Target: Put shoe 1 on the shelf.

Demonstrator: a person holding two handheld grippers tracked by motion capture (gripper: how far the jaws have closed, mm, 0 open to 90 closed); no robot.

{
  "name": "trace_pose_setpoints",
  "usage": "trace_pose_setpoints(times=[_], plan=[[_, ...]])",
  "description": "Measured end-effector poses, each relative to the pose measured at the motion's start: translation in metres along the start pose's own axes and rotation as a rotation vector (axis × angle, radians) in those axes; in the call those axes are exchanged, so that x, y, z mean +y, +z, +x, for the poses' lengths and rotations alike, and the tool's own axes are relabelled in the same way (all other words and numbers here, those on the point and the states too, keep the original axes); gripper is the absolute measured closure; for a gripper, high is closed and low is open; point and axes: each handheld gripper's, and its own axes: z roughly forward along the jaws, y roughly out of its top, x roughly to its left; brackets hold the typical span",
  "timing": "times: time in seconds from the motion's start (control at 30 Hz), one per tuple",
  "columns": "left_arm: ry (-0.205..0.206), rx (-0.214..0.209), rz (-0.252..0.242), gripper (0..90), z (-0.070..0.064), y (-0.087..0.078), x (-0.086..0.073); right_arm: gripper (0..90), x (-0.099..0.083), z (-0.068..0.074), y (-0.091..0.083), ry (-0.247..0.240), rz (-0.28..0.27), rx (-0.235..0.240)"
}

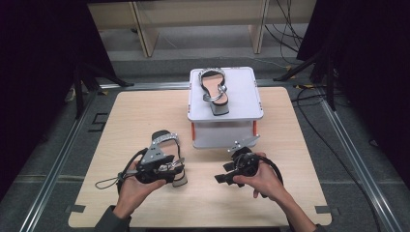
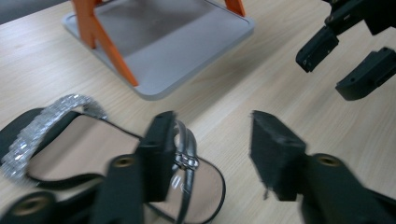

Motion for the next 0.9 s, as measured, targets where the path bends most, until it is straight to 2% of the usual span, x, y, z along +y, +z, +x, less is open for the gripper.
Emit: trace_pose_setpoints(times=[0.1,0.17,0.23,0.27,0.3,0.33,0.37,0.43,0.5,0.53,0.6,0.63,0.67,0.7,0.73,0.77,0.83,0.87,0.9], plan=[[-0.06,0.016,-0.03,34.4,0.001,-0.009,-0.012,39.5,0.002,0.004,0.008,-0.008,0.012,0.005],[-0.075,0.029,-0.034,30.0,0.002,-0.016,-0.019,39.4,0.002,0.007,0.013,0.004,0.024,0.007],[-0.089,0.043,-0.055,26.3,0.003,-0.023,-0.025,39.4,0.004,0.009,0.017,-0.009,0.026,0.009],[-0.104,0.045,-0.067,24.9,0.004,-0.027,-0.029,39.4,0.005,0.011,0.02,-0.02,0.029,0.009],[-0.11,0.057,-0.076,24.1,0.004,-0.031,-0.034,39.5,0.005,0.013,0.022,-0.012,0.035,0.01],[-0.098,0.082,-0.081,24.2,0.005,-0.036,-0.039,39.7,0.007,0.012,0.025,-0.04,0.03,0.009],[-0.098,0.091,-0.083,24.2,0.004,-0.038,-0.042,40.2,0.008,0.014,0.028,-0.046,0.026,0.009],[-0.13,0.103,-0.076,24.1,0.003,-0.043,-0.053,42.1,0.011,0.016,0.031,-0.043,0.026,0.007],[-0.143,0.103,-0.092,23.7,0.003,-0.048,-0.065,43.5,0.015,0.018,0.035,-0.055,0.02,0.006],[-0.154,0.107,-0.086,23.2,0.002,-0.051,-0.07,44.1,0.017,0.02,0.038,-0.048,0.015,0.01],[-0.181,0.128,-0.051,21.9,-0.001,-0.055,-0.079,45.1,0.022,0.02,0.042,-0.066,0.006,0.007],[-0.156,0.119,-0.049,21.4,0.0,-0.055,-0.084,45.6,0.024,0.02,0.043,-0.065,0.007,-0.002],[-0.172,0.128,-0.026,21.1,-0.003,-0.055,-0.092,46.2,0.026,0.02,0.046,-0.068,-0.001,0.001],[-0.163,0.118,-0.012,20.7,-0.003,-0.054,-0.098,47.0,0.028,0.021,0.048,-0.045,-0.004,0.001],[-0.163,0.109,0.002,20.1,-0.005,-0.052,-0.106,47.1,0.03,0.019,0.05,-0.055,-0.011,-0.008],[-0.185,0.107,0.017,20.0,-0.008,-0.051,-0.111,47.6,0.032,0.017,0.052,-0.074,-0.017,-0.016],[-0.223,0.104,0.055,20.0,-0.012,-0.049,-0.122,48.8,0.034,0.015,0.056,-0.055,-0.019,-0.017],[-0.234,0.109,0.068,20.0,-0.012,-0.048,-0.127,48.9,0.036,0.014,0.058,-0.051,-0.022,-0.02],[-0.228,0.112,0.074,20.0,-0.012,-0.047,-0.129,49.2,0.038,0.013,0.062,-0.053,-0.022,-0.018]])
